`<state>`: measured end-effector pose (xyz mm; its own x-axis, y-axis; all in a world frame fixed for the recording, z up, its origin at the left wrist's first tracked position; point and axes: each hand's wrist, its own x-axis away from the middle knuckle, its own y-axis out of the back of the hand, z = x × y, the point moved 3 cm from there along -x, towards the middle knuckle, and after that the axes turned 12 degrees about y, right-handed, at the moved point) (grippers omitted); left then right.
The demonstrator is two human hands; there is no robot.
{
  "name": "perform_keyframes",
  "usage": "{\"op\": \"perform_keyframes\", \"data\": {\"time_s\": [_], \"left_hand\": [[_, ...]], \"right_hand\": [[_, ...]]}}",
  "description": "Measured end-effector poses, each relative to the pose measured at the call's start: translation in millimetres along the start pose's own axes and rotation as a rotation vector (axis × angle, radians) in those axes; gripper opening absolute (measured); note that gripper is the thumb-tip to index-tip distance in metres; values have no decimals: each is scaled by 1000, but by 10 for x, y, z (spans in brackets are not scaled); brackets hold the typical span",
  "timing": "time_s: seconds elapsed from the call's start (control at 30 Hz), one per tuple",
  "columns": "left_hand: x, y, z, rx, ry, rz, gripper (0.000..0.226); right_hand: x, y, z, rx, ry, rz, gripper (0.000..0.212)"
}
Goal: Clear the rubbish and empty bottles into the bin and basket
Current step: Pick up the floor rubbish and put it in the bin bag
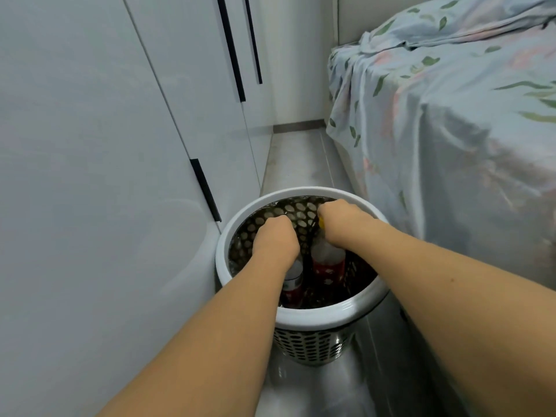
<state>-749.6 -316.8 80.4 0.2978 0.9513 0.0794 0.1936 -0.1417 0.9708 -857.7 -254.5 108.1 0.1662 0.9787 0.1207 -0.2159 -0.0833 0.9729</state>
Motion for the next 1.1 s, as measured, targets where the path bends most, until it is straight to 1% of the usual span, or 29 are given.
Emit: {"op": "perform_keyframes", "data": {"time_s": [0.1,0.2,0.4,0.5,0.63,0.73,0.83,0.93,1.03,1.1], "left_hand": [[-11,39,1,-1,3,-3,5],[18,91,35,-5,13,11,14],[192,195,173,-61,6,57,13],[297,298,240,-18,3,8,6],[484,477,276,48,-32,-112,8],[662,576,382,145,-76,-235,22],[905,635,547,151,-139,-340,38],[1188,717,675,59,-143,-367,48],[1471,840,785,7,-145,-365,53],[1666,909,838,18,-147,-344,54]], "right_hand": [[23,-51,12,-49,3,-59,17],[61,-97,95,-106,11,-82,15],[231,-107,6,-179,-63,-84,32],[313,-90,31,-234,-82,-104,42],[420,-28,236,-255,-6,-204,51],[611,67,391,-215,64,-333,52],[872,172,599,-68,117,-382,59],[1182,278,787,3,131,-374,66],[1486,346,920,-44,122,-342,68],[1666,376,973,-61,142,-350,68]]}}
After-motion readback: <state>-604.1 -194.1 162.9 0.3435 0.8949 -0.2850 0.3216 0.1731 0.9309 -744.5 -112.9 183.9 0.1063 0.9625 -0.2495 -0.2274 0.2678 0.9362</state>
